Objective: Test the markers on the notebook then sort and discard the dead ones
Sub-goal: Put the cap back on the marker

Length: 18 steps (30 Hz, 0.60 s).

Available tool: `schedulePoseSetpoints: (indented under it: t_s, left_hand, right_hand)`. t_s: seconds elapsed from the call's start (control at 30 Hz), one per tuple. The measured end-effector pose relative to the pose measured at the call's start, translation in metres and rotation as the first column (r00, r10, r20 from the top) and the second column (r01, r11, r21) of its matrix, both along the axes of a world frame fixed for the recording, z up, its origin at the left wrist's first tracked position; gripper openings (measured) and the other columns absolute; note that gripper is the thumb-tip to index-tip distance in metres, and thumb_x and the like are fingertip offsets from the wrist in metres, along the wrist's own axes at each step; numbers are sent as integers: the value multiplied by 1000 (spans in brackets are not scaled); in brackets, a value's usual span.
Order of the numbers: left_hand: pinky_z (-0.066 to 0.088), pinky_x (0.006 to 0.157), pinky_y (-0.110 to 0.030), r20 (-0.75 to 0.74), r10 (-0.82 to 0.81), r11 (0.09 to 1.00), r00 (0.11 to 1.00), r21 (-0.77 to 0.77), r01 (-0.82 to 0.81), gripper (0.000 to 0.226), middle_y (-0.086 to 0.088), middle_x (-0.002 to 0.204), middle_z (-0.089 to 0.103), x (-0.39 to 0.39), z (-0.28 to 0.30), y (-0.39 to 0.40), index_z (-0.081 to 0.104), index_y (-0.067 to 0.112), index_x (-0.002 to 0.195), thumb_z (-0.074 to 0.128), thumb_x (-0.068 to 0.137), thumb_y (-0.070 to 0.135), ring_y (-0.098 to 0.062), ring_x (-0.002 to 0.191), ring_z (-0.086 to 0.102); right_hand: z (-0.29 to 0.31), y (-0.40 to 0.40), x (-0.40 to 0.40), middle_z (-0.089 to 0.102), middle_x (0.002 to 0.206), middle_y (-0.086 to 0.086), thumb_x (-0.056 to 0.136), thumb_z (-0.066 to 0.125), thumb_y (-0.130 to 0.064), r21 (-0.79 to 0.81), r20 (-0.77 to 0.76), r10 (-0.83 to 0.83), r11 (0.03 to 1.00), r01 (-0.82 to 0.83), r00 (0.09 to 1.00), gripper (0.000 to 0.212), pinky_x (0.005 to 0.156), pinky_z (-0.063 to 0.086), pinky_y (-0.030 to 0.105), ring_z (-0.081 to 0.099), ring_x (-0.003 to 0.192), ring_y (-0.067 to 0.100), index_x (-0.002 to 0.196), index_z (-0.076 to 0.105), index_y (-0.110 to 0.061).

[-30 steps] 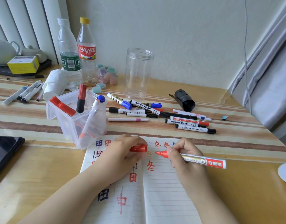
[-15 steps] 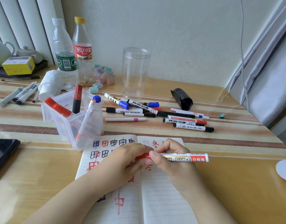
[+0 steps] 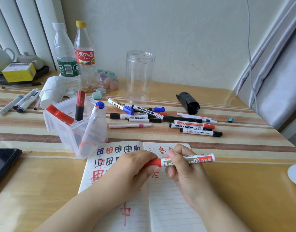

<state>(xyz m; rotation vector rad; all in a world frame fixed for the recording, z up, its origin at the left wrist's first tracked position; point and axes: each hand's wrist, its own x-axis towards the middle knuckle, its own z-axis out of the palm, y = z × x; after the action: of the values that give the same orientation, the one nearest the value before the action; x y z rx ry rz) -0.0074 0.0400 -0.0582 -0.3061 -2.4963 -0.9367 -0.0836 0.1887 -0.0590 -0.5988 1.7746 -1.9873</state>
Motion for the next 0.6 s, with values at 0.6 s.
schedulePoseSetpoints:
  t_s: [0.6]
  left_hand:
    - [46, 64, -19, 78, 101, 993, 992, 50, -106, 14, 16, 78, 59, 6, 20, -2, 56, 24, 95, 55, 84, 32, -4, 72, 55]
  right_hand:
    - [17, 4, 8, 67, 68, 11, 58, 83, -44, -98, 260, 69, 994, -45, 963, 50, 51, 48, 17, 58, 54, 8, 82, 67, -3]
